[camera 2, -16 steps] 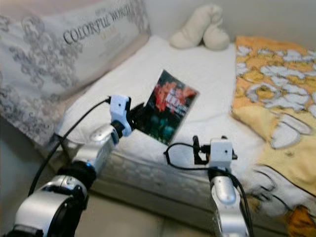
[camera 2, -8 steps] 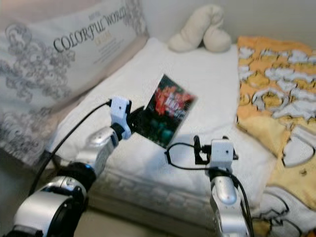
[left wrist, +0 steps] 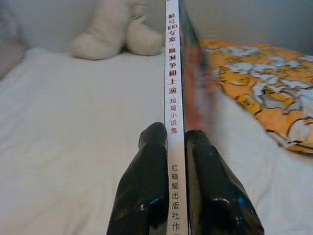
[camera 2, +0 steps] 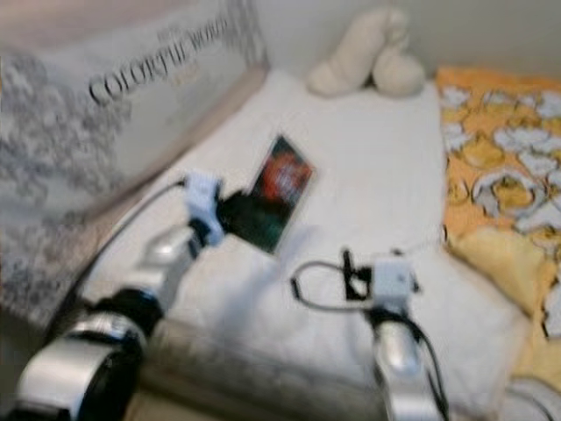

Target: Clean up the room

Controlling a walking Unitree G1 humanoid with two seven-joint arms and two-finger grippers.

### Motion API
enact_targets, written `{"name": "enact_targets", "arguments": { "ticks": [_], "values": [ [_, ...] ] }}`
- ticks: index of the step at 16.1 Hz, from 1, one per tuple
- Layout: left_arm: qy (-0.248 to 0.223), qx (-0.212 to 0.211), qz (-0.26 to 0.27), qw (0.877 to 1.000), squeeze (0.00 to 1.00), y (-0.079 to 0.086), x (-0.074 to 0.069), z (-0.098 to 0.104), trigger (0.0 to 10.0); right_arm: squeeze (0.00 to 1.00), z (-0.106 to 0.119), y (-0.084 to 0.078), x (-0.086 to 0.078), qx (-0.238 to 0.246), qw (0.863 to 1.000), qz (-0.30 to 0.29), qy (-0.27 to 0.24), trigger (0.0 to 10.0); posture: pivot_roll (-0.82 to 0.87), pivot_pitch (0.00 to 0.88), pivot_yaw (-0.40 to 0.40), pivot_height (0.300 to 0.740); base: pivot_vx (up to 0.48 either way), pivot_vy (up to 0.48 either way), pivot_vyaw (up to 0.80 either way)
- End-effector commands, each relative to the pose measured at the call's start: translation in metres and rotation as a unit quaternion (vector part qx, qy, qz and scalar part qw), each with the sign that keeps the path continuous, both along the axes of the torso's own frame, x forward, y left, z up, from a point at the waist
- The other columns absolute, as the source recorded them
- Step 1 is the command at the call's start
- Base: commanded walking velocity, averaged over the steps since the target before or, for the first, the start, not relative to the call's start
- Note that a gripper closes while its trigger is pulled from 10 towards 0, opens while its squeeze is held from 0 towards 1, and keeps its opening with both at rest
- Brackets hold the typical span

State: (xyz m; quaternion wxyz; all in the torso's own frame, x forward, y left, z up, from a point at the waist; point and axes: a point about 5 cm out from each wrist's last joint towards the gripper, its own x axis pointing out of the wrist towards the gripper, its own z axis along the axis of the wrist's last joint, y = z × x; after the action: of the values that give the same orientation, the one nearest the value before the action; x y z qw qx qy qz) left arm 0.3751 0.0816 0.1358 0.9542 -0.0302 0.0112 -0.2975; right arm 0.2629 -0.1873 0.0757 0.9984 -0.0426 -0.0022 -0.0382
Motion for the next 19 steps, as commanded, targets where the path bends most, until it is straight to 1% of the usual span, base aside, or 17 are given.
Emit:
{"name": "enact_targets", "arguments": {
  "ticks": [1,2,4,5,6,7,8,9,10,11,12,13,14,15,17,18,19],
  "values": [
    [-0.03,0.003,0.018,0.999,0.0,0.015,0.008,0.016,10.0,0.0,0.006,0.006,0.0,0.006,1.0,0.008,-0.011,10.0,-0.01,0.007,0.069,0.74,0.458,0.0,0.0],
    [-0.011,-0.001,0.01,1.0,0.0,0.016,0.009,0.016,10.0,0.0,0.005,0.003,-0.005,0.003,1.0,0.008,-0.006,10.0,-0.03,0.032,0.055,0.74,0.458,0.0,0.0],
    [0.058,-0.049,-0.032,0.997,0.0,0.007,0.01,0.013,10.0,0.0,0.005,-0.004,-0.015,-0.006,1.0,0.009,0.005,10.0,-0.05,0.07,0.033,0.74,0.0,0.0,0.0],
    [0.1,-0.096,-0.048,0.989,0.0,0.0,0.01,0.01,10.0,0.0,0.006,-0.008,-0.023,-0.012,1.0,0.009,0.012,10.0,-0.07,0.101,0.013,0.74,0.0,0.0,0.0],
    [0.144,-0.142,-0.044,0.978,0.0,-0.005,0.009,0.005,10.0,0.0,0.007,-0.013,-0.032,-0.019,1.0,0.012,0.021,10.0,-0.1,0.147,-0.017,0.74,0.0,0.0,0.0],
    [0.185,-0.182,-0.036,0.965,0.0,-0.008,0.006,-0.002,10.0,0.0,0.008,-0.017,-0.041,-0.027,0.999,0.015,0.033,10.0,-0.13,0.182,-0.041,0.74,0.0,0.0,0.0],
    [0.207,-0.195,-0.03,0.958,0.0,-0.011,0.003,-0.009,10.0,0.0,0.009,-0.021,-0.05,-0.033,0.998,0.016,0.044,10.0,-0.16,0.206,-0.063,0.74,0.0,0.0,0.0],
    [0.22,-0.207,-0.012,0.953,0.0,-0.009,0.002,-0.014,10.0,0.0,0.01,-0.023,-0.054,-0.036,0.998,0.018,0.049,10.0,-0.18,0.226,-0.084,0.74,0.0,0.0,0.0],
    [0.246,-0.203,0.057,0.946,0.0,0.006,0.0,-0.028,10.0,0.0,0.011,-0.022,-0.063,-0.042,0.997,0.027,0.063,10.0,-0.2,0.243,-0.097,0.74,0.0,0.0,0.0],
    [0.25,-0.179,0.088,0.947,0.0,0.019,-0.001,-0.036,10.0,0.0,0.012,-0.022,-0.069,-0.045,0.996,0.03,0.069,10.0,-0.22,0.253,-0.099,0.74,0.0,0.0,0.0],
    [0.247,-0.162,0.115,0.948,0.0,0.032,0.0,-0.038,10.0,0.0,0.013,-0.023,-0.073,-0.045,0.996,0.029,0.072,10.0,-0.22,0.254,-0.096,0.74,0.0,0.0,0.0],
    [0.232,-0.137,0.146,0.952,0.0,0.052,0.003,-0.036,10.0,0.0,0.014,-0.024,-0.076,-0.044,0.996,0.024,0.076,10.0,-0.23,0.254,-0.086,0.74,0.0,0.0,0.0],
    [0.2,-0.074,0.17,0.962,0.0,0.081,0.006,-0.028,10.0,0.0,0.014,-0.025,-0.079,-0.042,0.996,0.017,0.08,10.0,-0.22,0.253,-0.08,0.74,0.0,0.0,0.0],
    [0.177,-0.02,0.184,0.967,0.0,0.097,0.008,-0.022,10.0,0.0,0.014,-0.025,-0.08,-0.041,0.996,0.017,0.083,10.0,-0.22,0.254,-0.081,0.74,0.0,0.0,0.0],
    [0.152,0.032,0.205,0.966,0.0,0.114,0.011,-0.012,10.0,0.0,0.013,-0.024,-0.082,-0.04,0.995,0.019,0.092,10.0,-0.2,0.253,-0.087,0.74,0.0,0.0,0.0],
    [0.139,0.068,0.208,0.966,0.0,0.12,0.012,-0.008,10.0,0.0,0.012,-0.023,-0.081,-0.039,0.994,0.022,0.095,10.0,-0.19,0.253,-0.09,0.74,0.0,0.0,0.0],
    [0.131,0.097,0.198,0.967,0.0,0.121,0.012,-0.006,10.0,0.0,0.012,-0.022,-0.08,-0.038,0.994,0.025,0.097,10.0,-0.19,0.252,-0.09,0.74,0.0,0.0,0.0]
  ]
}}
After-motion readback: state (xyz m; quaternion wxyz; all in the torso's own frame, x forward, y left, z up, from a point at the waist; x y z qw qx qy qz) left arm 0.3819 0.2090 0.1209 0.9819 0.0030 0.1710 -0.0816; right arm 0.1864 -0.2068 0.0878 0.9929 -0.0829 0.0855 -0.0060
